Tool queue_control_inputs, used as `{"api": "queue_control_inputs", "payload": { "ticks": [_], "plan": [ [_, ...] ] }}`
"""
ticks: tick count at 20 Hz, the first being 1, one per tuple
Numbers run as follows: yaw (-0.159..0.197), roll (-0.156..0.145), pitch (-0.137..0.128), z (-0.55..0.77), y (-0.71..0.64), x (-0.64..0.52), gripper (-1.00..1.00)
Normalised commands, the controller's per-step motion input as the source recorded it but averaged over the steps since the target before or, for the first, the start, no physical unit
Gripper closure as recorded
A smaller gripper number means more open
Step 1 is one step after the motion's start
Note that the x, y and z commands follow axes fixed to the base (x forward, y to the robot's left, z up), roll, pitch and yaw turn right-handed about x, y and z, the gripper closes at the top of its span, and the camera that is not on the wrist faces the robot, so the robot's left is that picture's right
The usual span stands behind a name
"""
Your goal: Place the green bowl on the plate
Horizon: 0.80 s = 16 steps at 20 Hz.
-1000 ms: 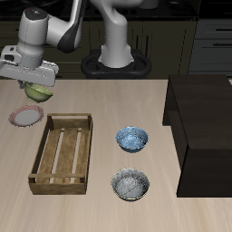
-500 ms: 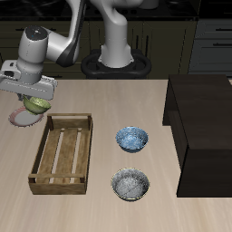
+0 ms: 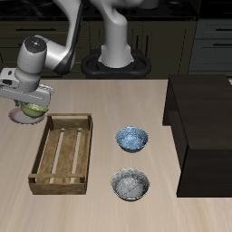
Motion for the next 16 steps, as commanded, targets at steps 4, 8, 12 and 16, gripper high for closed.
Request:
{"api": "queue_control_inputs", "payload": {
  "ticks": [4,8,12,16],
  "plan": [
    [0.026,-0.066,-0.047,-0.01,-0.06,0.00,-1.00],
    [-0.020,-0.021,0.000,0.02,0.00,0.04,-1.00],
    [0.005,0.045,0.005,0.09,0.15,0.05,-1.00],
    [0.022,0.066,-0.060,0.33,0.35,-0.02,-1.00]
  ]
}}
